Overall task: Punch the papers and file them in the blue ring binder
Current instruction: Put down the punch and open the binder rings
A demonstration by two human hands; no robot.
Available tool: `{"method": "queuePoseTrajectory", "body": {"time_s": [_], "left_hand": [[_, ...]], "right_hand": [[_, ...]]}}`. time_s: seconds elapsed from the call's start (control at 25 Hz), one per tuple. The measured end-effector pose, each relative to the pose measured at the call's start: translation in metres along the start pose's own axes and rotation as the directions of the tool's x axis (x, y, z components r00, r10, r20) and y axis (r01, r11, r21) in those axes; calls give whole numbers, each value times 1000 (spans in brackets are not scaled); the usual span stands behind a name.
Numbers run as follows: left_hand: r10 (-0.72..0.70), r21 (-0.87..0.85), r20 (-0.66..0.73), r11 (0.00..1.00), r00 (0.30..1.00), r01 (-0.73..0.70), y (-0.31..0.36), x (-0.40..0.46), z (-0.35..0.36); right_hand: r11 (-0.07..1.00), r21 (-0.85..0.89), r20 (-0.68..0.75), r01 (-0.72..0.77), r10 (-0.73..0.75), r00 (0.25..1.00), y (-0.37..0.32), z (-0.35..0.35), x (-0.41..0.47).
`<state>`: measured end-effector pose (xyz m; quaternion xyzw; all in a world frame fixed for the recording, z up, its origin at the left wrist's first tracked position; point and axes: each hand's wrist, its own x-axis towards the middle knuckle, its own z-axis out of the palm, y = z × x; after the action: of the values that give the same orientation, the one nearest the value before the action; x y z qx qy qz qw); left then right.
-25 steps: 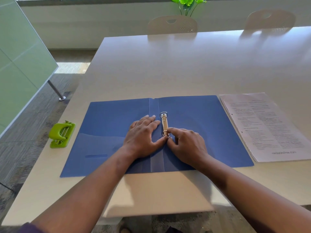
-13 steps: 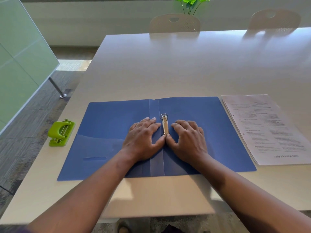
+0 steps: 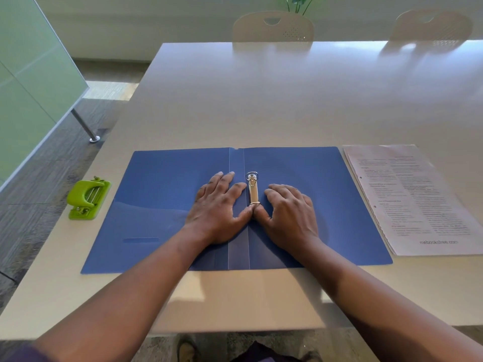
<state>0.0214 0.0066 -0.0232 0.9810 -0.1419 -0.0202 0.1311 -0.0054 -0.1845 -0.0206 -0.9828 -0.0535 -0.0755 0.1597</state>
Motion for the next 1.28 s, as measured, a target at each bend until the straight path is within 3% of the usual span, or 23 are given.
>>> {"method": "queuePoseTrajectory", "body": {"time_s": [1.0,1.28], "left_hand": [[-1,8,34,1000,999,1,0,2,-3],[62,-18,14,998,998,-62,0,-3,-5]], "right_hand": [[998,54,62,-15,12,998,2,-4,6],[986,162,77,-45,33,996,7,-7,9]]}}
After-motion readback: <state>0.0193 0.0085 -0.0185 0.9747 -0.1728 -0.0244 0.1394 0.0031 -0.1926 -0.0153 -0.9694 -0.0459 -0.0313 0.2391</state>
